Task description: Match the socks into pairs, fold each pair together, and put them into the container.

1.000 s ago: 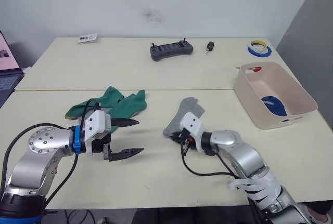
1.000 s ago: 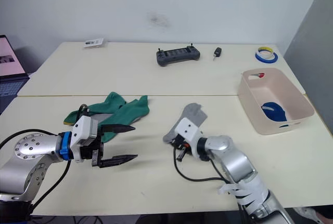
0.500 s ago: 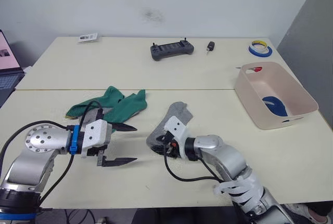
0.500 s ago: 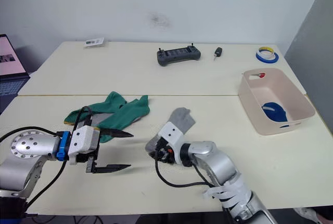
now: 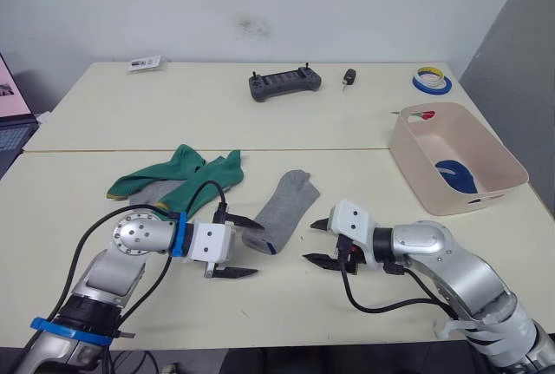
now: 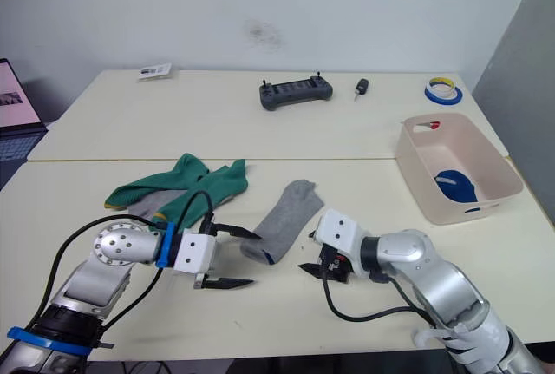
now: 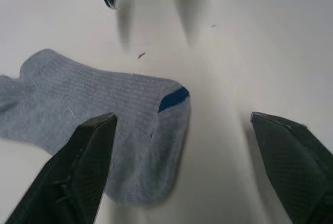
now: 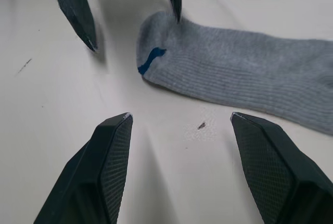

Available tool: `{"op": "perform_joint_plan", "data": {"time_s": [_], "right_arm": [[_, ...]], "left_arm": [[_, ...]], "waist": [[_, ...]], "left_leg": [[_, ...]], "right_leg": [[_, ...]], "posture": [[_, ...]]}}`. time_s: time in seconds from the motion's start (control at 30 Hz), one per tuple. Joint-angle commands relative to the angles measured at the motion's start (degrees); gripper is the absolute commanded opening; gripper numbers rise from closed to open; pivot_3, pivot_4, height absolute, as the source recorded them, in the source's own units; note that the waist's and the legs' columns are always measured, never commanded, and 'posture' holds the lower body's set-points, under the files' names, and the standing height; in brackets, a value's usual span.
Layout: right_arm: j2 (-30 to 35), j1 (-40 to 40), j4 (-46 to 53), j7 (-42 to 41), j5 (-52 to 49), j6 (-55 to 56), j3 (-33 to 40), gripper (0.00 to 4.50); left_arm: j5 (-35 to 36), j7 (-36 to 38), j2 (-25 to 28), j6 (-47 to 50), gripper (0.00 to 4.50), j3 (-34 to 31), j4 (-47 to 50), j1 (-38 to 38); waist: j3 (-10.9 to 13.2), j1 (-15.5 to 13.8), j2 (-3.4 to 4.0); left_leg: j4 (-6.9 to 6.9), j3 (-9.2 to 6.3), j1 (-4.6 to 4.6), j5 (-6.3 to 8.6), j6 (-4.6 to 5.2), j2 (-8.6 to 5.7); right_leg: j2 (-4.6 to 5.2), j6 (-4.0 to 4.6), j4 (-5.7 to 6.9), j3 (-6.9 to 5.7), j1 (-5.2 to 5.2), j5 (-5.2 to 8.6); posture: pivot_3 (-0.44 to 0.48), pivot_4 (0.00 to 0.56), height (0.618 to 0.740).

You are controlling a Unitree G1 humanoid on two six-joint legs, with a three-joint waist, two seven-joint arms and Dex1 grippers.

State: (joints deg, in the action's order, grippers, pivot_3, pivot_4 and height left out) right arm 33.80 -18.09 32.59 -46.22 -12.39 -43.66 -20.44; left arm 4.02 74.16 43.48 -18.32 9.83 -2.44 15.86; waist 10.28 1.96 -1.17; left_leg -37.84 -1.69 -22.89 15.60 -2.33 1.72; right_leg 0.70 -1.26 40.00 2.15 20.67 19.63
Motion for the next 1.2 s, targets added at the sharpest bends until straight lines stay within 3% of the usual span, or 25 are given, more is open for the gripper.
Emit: {"op": "perform_joint_plan", "data": {"time_s": [0.03, 0.17, 0.33, 0.37, 0.57, 0.73, 0.93, 1.2], "right_arm": [[0.91, 0.88, 3.64, 0.11, -1.84, 0.09, 2.85, 3.27], [2.02, 1.63, 4.87, 0.46, -3.07, 0.55, 5.78, 3.27], [4.79, 3.17, 3.94, -0.41, -2.26, 4.42, 7.81, 3.27], [5.53, 3.49, 3.64, -0.77, -2.0, 5.55, 8.0, 3.27], [10.58, 4.59, 0.0, -3.14, 1.55, 14.74, 7.39, 3.27], [13.12, 3.14, -9.09, -4.61, 10.94, 31.27, 3.2, 3.27], [4.14, -5.12, -25.33, -3.3, 17.83, 43.37, -2.86, 3.27], [-6.1, -16.86, -44.49, -6.56, 21.86, 49.08, -8.01, 3.27]], "left_arm": [[-5.0, -2.1, -0.5, -3.67, 3.02, 3.01, -3.64, 1.95], [-8.11, -3.61, -1.23, -7.76, 1.78, 5.6, -8.5, 4.06], [-5.44, -2.17, -1.33, -12.05, 0.13, 6.63, -9.98, 4.9], [-4.54, -1.29, -0.57, -13.45, 0.03, 6.42, -10.44, 4.63], [4.63, 5.46, 5.01, -23.46, 0.03, 4.25, -14.57, 1.26], [12.97, 9.36, 7.1, -27.57, 0.03, 0.04, -19.86, 0.37], [16.06, 11.41, 5.9, -29.84, 0.03, -2.2, -23.0, 0.33], [16.57, 12.26, 4.62, -30.64, 0.03, -2.44, -22.76, -0.26]], "waist": [[0.0, -0.14, 0.0], [-0.01, -0.38, 0.01], [-0.02, -0.44, 0.01], [-0.02, -0.43, 0.01], [-0.02, 0.4, 0.03], [0.0, 0.23, 0.02], [0.0, 0.21, 0.02], [0.0, -0.05, 0.01]], "left_leg": [[0.0, 0.0, 0.0, 0.0, 0.0, -0.01], [-0.04, 0.01, 0.06, 0.0, 0.0, -0.06], [-0.06, 0.0, 0.1, 0.0, 0.0, -0.09], [-0.06, 0.0, 0.09, 0.0, 0.0, -0.08], [-0.01, 0.01, 0.14, 0.02, 0.03, 0.04], [-0.02, 0.01, 0.12, 0.03, 0.05, 0.05], [-0.05, 0.11, 0.13, 0.03, 0.06, 0.03], [-0.09, 0.18, 0.1, 0.02, 0.05, 0.05]], "right_leg": [[0.0, 0.0, 0.0, -0.01, 0.0, 0.0], [0.02, -0.01, -0.01, -0.06, -0.15, 0.0], [0.01, -0.02, -0.03, -0.14, -0.25, 0.0], [0.02, -0.02, -0.04, -0.15, -0.25, 0.0], [0.04, 0.0, -0.02, -0.03, -0.16, 0.0], [0.02, 0.0, -0.02, -0.05, -0.15, 0.0], [-0.17, 0.0, 0.01, -0.01, -0.13, 0.0], [-0.16, 0.01, 0.05, -0.01, -0.05, -0.01]], "posture": [[0.0, 0.15, 0.74], [0.0, 0.15, 0.74], [0.0, 0.15, 0.74], [0.0, 0.15, 0.74], [0.0, 0.15, 0.74], [0.0, 0.15, 0.74], [0.0, 0.15, 0.74], [0.0, 0.15, 0.74]]}}
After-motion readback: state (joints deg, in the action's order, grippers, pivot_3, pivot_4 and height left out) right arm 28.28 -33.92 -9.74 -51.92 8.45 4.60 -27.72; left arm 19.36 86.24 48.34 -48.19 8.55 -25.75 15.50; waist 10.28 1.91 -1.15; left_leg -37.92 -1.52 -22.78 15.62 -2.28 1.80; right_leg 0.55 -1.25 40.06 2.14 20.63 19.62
